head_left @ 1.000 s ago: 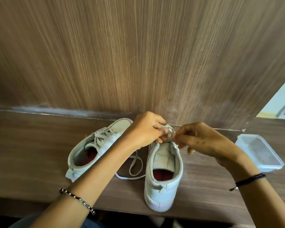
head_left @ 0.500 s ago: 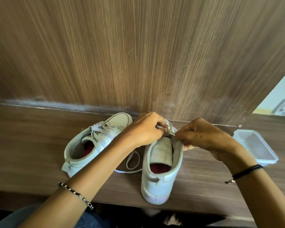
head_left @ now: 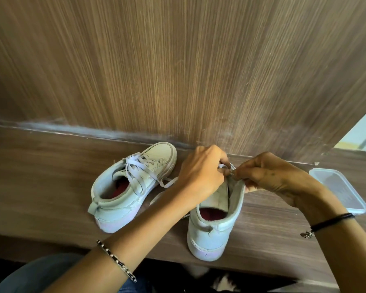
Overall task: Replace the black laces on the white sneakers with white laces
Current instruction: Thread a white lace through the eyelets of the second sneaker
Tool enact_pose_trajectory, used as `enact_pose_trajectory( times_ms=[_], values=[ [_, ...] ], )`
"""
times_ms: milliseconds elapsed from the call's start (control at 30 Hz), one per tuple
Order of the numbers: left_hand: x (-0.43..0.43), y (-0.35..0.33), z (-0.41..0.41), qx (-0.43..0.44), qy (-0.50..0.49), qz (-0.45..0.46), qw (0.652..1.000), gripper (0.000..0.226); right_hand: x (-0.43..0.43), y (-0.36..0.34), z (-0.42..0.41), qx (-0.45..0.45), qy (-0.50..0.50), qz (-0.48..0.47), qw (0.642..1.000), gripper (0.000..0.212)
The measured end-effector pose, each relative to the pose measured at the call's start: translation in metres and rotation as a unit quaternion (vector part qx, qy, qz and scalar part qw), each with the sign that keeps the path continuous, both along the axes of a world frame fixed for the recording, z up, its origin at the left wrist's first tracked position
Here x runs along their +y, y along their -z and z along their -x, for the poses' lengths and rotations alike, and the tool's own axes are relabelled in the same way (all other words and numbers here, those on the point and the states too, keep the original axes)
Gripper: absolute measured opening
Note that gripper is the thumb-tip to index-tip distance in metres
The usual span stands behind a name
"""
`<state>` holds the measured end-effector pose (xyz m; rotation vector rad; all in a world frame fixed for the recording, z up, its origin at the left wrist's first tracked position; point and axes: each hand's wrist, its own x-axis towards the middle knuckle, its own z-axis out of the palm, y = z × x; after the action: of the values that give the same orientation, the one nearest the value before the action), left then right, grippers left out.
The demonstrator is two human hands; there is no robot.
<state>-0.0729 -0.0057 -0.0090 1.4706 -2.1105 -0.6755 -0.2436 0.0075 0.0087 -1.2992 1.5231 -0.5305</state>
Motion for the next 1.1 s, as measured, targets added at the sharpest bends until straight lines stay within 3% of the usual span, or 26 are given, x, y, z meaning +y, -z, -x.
enact_pose_trajectory(
  times_ms=[167, 300, 767, 1000, 1100],
  values=[
    [0.012, -0.002, 0.007, -0.112, -0.016, 0.048, 0.992, 0.022, 0.0, 0.0, 0.001, 0.003, -0.003, -0.003, 1.0, 0.018],
    [0.014, -0.001, 0.005, -0.151, -0.031, 0.062, 0.986, 0.024, 0.0, 0.001, 0.001, 0.003, -0.01, -0.003, 1.0, 0.02],
    [0.012, 0.008, 0.006, -0.031, -0.078, -0.008, 0.996, 0.012, 0.001, 0.004, 0.004, -0.027, -0.021, 0.008, 0.999, 0.018],
    [0.013, 0.004, 0.003, -0.053, -0.072, -0.011, 0.996, 0.034, 0.002, 0.009, 0.013, -0.058, -0.035, 0.014, 0.998, 0.015],
    [0.013, 0.004, 0.003, -0.066, -0.067, 0.002, 0.996, 0.035, 0.002, 0.009, 0.014, -0.023, -0.04, 0.049, 0.998, 0.014]
  ],
)
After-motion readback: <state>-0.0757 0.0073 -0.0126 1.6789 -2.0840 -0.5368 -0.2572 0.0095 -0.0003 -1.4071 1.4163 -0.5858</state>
